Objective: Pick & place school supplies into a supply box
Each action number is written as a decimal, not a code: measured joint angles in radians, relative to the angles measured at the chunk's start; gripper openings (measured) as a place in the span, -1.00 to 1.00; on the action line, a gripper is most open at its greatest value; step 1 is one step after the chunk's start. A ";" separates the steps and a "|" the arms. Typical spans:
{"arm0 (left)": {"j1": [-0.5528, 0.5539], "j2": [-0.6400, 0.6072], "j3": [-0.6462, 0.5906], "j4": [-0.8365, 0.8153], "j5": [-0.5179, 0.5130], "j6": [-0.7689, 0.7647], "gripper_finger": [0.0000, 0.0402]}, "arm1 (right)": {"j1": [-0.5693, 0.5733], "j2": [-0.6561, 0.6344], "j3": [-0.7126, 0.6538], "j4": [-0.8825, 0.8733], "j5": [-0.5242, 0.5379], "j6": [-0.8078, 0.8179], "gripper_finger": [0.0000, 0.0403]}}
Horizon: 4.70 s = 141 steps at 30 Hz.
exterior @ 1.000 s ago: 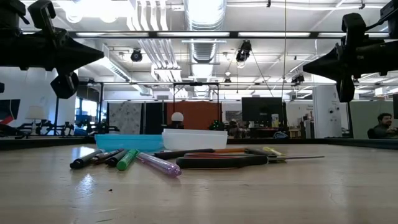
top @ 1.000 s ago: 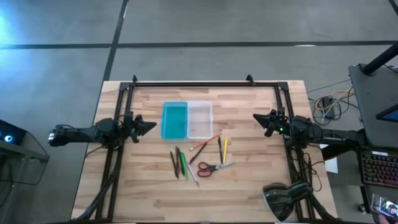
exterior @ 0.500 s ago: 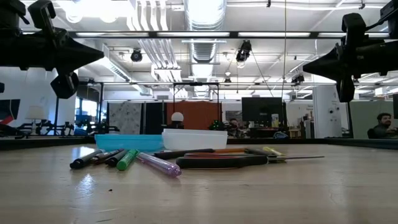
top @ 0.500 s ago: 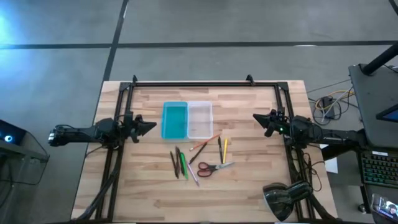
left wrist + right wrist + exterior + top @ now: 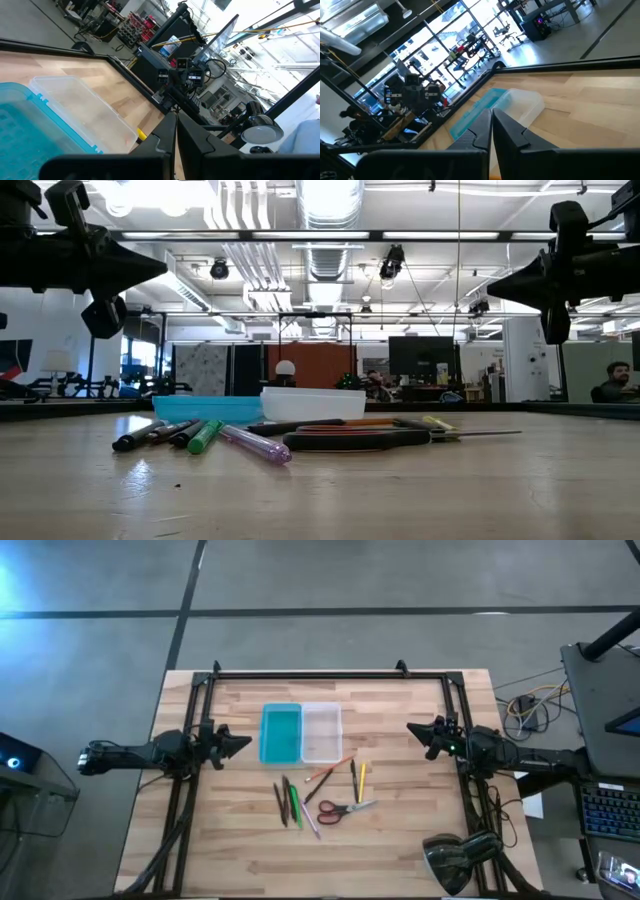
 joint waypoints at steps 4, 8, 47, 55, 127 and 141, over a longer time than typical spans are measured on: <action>0.000 0.000 0.000 0.000 0.000 0.000 -1.00 | 0.000 0.000 0.000 0.000 0.000 0.000 -0.96; 0.000 0.000 0.000 0.000 0.000 0.000 -1.00 | 0.000 0.000 0.000 0.000 0.000 0.000 -0.96; 0.000 0.000 0.000 0.137 -0.122 -0.154 -1.00 | -0.001 0.035 0.000 0.455 0.058 0.239 -0.96; 0.000 0.001 0.000 0.229 -0.127 -0.262 -1.00 | -0.001 0.140 0.002 0.680 -0.049 0.292 -0.96; -0.001 0.094 0.000 -0.021 0.103 -0.092 -1.00 | 0.431 2.026 1.514 -0.695 -0.166 -0.490 0.07; -0.001 0.094 0.000 -0.025 0.103 -0.092 -1.00 | 0.426 2.049 1.505 -0.664 -0.176 -0.486 -0.03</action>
